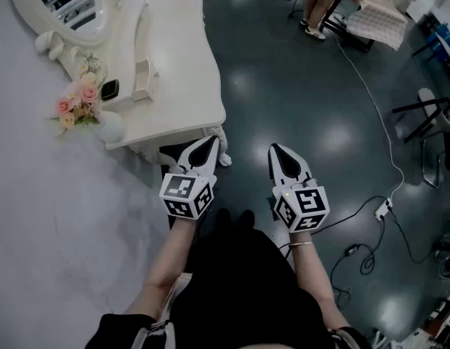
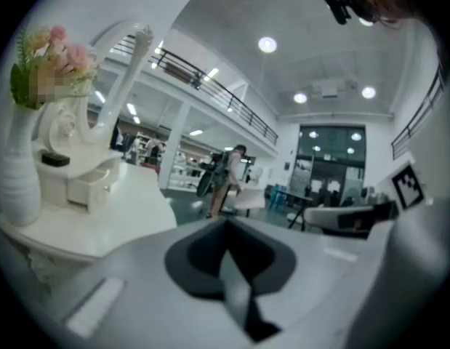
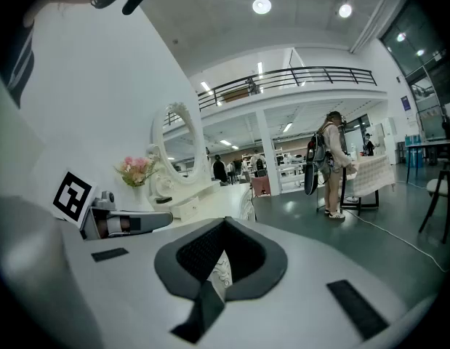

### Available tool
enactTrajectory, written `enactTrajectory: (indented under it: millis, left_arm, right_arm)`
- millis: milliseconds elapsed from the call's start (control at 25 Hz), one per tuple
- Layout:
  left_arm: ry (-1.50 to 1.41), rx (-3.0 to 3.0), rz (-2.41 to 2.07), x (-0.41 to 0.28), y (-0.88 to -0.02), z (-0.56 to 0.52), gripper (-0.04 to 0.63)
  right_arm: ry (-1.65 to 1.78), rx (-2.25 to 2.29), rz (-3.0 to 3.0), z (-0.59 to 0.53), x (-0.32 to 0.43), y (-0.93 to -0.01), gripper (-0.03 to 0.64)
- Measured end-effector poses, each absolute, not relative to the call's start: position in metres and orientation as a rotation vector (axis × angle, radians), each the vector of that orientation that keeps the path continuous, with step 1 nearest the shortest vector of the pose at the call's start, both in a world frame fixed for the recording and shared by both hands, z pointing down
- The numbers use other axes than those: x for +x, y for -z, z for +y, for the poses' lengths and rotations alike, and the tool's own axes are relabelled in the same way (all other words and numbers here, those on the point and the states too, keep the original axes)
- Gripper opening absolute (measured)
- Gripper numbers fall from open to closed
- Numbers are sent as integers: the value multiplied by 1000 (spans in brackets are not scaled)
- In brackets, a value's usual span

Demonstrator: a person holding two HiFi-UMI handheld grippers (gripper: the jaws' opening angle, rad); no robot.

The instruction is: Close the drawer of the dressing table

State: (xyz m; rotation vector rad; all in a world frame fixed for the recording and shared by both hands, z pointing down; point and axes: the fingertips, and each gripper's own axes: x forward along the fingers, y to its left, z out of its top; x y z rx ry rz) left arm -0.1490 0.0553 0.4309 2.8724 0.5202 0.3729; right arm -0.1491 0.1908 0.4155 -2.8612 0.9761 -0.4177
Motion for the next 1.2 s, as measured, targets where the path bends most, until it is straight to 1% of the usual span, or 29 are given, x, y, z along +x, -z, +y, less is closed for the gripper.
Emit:
enactTrajectory:
  millis: [840,880,920,960,1120,1200]
  left_arm:
    - [-354,2900,545,-137,-425,94,3]
    - [-352,2897,546,-137,-425,97,3]
    - [-348,2892,546,-137,-424,99,3]
    - [-345,2889,546,-137,-423,101,3]
    - [-344,2887,549,-133,-423,109,3]
    - [-344,2887,550,-129,-425,113,3]
  right_arm:
    - [426,-2849,948,237,-134,-424,5]
    - [434,-2846,949,240,-134,-425,10]
    - [442,-2841,951,242,-134,-426,33]
    - [450,-2836,955,244,-133,-427,74]
    - [464,-2823,978,247,-132,-429,87]
    - [475,-2817,992,248,-130,-430,115]
